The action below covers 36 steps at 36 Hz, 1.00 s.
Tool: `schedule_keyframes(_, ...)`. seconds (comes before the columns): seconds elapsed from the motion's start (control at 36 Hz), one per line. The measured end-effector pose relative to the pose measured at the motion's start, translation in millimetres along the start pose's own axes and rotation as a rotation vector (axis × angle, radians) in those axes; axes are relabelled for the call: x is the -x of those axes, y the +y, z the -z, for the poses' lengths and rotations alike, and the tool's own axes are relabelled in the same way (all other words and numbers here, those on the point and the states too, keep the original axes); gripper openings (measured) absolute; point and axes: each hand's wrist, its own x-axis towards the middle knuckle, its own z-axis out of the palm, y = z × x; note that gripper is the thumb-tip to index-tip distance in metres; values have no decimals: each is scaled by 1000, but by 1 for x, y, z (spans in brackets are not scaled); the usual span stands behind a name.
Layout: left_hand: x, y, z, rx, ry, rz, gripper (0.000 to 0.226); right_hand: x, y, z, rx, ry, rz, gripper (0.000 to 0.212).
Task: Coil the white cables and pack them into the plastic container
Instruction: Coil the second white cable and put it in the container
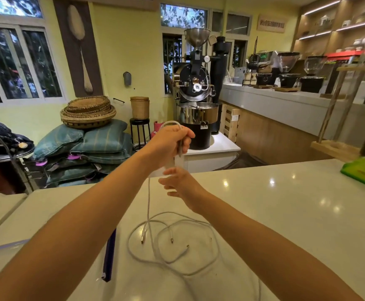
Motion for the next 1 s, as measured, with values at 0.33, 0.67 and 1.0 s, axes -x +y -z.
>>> schedule_keyframes(0.33,13,29,-1,73,-25,-17,36,-7,4,-48,108,-49,14,65)
schedule_keyframes(0.67,22,12,57,-313,181,-35,40,46,5,-25,559,24,241,21)
schedule_keyframes(1.0,36,-8,55,-467,96,18,39,87,-49,18,1037,82,377,24)
